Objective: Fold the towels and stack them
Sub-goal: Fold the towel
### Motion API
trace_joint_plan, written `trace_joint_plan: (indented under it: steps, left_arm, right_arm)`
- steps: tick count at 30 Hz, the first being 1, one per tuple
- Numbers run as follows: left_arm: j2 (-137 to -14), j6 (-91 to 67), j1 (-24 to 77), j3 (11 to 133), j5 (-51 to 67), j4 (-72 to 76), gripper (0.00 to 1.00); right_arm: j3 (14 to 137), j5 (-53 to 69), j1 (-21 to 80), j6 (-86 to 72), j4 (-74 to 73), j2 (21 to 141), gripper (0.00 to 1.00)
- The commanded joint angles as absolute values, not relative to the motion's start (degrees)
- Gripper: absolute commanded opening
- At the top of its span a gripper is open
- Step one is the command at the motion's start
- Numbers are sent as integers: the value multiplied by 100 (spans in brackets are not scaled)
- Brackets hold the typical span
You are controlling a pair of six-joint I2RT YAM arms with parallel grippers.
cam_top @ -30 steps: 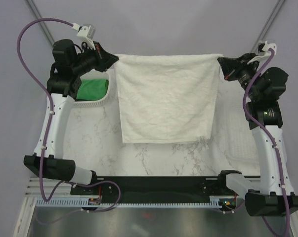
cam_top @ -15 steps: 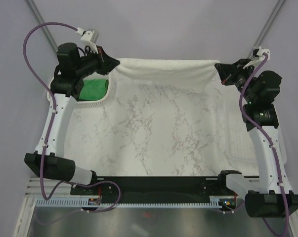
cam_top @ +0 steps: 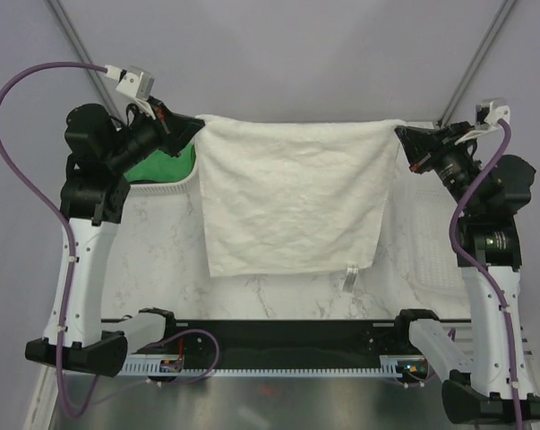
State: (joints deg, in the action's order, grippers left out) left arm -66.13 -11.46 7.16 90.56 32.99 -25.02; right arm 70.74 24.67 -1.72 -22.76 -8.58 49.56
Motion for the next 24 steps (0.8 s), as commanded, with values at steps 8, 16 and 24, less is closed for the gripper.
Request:
trace_joint_plan:
  steps: [8, 16, 24]
  left_arm:
    - [-9548, -633, 686, 9298, 2707, -2383, 2]
    - [-12136, -624, 598, 10923, 2953, -2048, 2]
    - [-12885, -483, 501, 11540, 3251, -1477, 2]
  right_arm:
    - [6136, 2593, -167, -2654, 991, 7466, 0]
    - [6694, 2724, -35, -2682, 2224, 9868, 0]
    - [7804, 2979, -35, -2435, 2021, 11056, 0]
